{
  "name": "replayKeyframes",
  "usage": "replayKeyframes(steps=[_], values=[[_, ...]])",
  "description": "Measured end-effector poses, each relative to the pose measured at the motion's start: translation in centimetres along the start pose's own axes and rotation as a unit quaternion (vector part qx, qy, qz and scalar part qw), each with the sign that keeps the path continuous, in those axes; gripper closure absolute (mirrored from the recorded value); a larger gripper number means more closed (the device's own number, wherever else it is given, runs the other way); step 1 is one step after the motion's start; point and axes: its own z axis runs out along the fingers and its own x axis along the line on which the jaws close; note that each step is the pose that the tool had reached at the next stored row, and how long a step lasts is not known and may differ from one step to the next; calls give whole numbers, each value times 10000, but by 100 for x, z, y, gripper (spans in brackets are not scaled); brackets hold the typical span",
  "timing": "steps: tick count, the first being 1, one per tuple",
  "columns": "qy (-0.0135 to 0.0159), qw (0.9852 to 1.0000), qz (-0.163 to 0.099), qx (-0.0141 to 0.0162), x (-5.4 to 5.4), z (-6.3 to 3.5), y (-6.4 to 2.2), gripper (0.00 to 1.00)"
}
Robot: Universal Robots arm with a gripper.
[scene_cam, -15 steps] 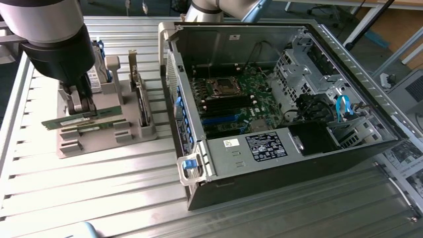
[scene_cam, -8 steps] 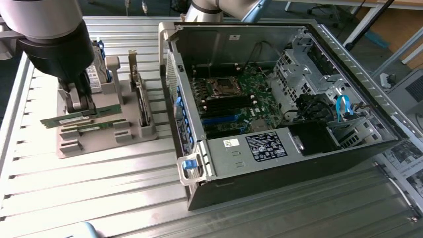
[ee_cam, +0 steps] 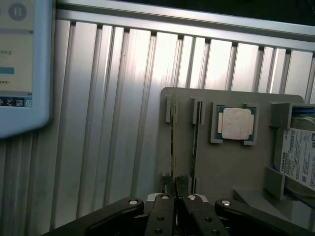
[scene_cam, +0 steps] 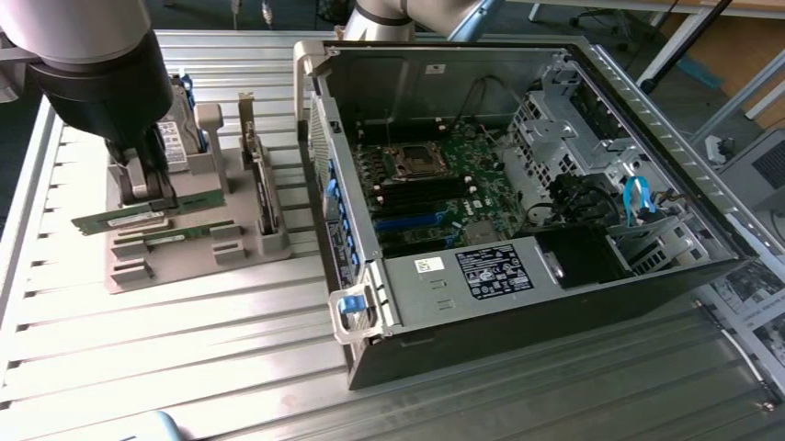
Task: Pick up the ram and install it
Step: 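Pick up the ram and move it above insertion slot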
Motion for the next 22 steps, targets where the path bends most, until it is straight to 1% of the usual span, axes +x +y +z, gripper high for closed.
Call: replayKeyframes(steps=[22], values=[[0,10000,0,0,2,-112,-1,87]])
